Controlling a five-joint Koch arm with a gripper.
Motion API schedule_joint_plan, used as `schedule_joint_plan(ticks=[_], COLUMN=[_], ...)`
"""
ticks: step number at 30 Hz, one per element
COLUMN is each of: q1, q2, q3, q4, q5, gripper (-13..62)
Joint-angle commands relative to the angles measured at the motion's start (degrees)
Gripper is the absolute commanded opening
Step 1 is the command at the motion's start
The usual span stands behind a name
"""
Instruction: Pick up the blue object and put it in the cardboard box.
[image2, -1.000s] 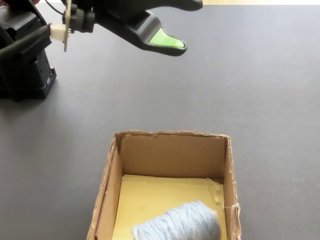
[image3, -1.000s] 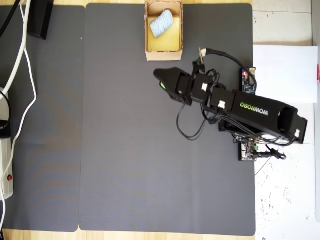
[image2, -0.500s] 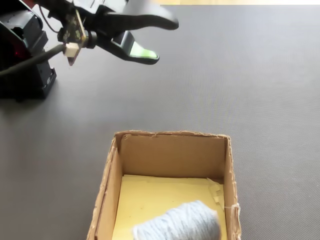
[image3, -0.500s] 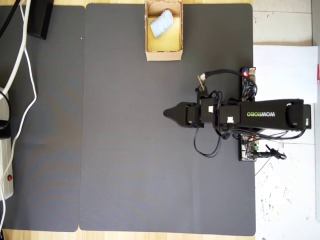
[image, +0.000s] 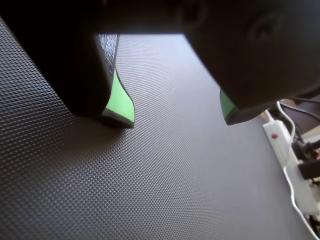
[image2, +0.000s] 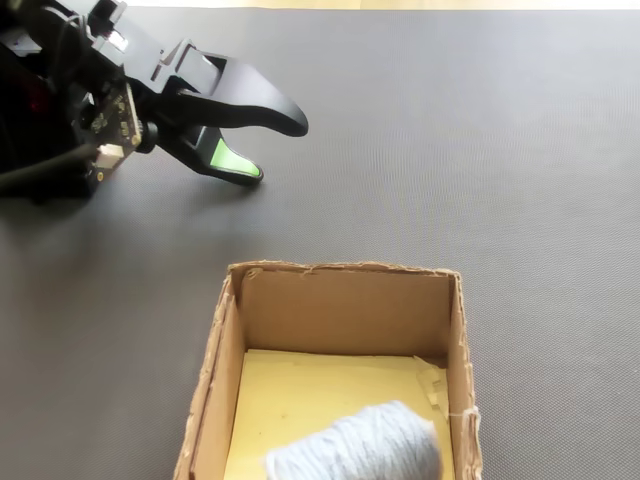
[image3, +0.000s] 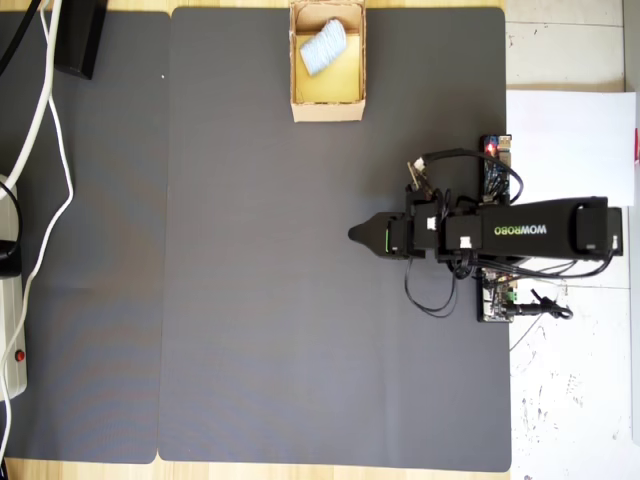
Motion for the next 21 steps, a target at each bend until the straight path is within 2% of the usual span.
schedule_joint_plan(ticks=[1,21], q1=[0.0,0.6], q2=[5.4,5.4], q3=[0.6,5.4], q4=[-0.5,3.1], q5=[1.1,0.4], gripper=[34.5,34.1])
